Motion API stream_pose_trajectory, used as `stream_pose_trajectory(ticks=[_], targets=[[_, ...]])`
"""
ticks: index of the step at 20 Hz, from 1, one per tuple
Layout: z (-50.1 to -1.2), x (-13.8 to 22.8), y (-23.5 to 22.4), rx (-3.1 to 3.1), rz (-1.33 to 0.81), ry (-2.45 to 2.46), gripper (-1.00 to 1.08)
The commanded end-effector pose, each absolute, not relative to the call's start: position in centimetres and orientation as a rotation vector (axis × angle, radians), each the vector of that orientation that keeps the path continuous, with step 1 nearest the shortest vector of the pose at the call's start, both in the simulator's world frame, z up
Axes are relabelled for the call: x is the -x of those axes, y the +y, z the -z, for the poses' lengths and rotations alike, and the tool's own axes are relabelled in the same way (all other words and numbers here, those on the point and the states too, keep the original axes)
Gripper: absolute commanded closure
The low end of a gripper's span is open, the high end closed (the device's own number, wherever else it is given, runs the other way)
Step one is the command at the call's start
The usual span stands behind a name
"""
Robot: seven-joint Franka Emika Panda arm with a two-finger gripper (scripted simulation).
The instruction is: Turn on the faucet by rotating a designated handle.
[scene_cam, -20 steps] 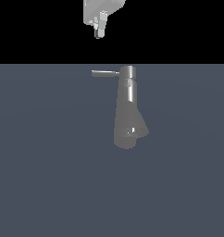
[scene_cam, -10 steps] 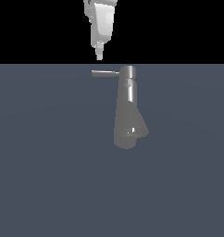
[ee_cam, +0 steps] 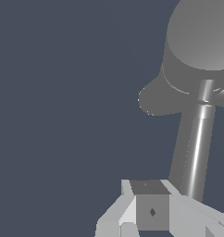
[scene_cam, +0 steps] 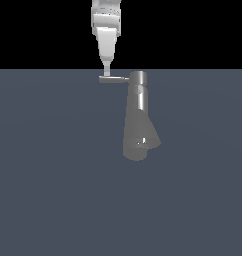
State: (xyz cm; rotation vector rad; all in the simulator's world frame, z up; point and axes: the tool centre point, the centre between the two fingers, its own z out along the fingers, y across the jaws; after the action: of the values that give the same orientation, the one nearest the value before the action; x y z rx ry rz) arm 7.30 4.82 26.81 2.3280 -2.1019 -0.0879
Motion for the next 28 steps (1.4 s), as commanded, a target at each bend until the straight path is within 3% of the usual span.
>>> stream_pose_trajectory(ticks=[1, 28], targets=[[-26.4, -7.6, 4.9, -2.307, 0.085, -2.123, 1.08], [-23.5, -8.5, 4.8, -2.139, 0.094, -2.263, 1.08]])
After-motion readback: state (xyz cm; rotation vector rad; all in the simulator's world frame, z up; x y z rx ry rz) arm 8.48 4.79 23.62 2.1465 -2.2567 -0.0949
